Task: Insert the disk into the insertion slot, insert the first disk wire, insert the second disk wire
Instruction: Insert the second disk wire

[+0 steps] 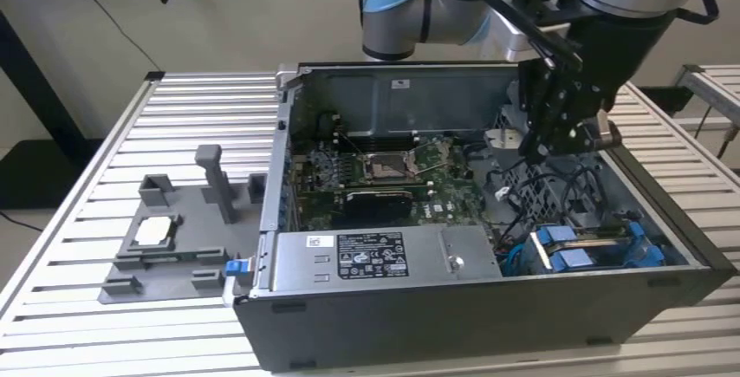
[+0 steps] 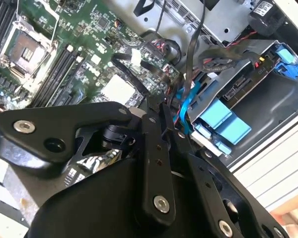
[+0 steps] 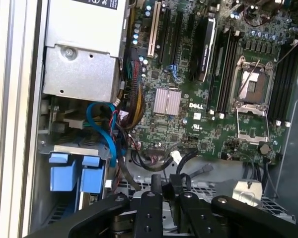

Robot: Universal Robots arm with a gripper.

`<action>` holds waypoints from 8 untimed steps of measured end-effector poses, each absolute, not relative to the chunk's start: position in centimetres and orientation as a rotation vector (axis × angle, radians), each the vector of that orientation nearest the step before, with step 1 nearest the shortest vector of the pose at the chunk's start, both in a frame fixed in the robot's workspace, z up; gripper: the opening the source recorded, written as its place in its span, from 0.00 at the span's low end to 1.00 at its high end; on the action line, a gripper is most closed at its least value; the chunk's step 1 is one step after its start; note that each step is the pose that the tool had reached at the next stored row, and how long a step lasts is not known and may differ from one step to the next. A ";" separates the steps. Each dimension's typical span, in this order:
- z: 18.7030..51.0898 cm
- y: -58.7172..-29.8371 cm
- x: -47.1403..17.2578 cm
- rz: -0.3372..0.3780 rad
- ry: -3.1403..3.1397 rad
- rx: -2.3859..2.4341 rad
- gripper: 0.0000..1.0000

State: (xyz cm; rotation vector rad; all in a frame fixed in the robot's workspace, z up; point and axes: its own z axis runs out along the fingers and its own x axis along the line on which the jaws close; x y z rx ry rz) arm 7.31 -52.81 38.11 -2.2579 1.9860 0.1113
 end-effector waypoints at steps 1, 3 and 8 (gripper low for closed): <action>38.1 -52.8 7.3 0.111 1.986 -2.258 0.17; 38.0 -52.8 7.3 0.111 1.986 -2.258 0.17; 38.0 -52.9 7.5 0.117 1.989 -2.259 0.15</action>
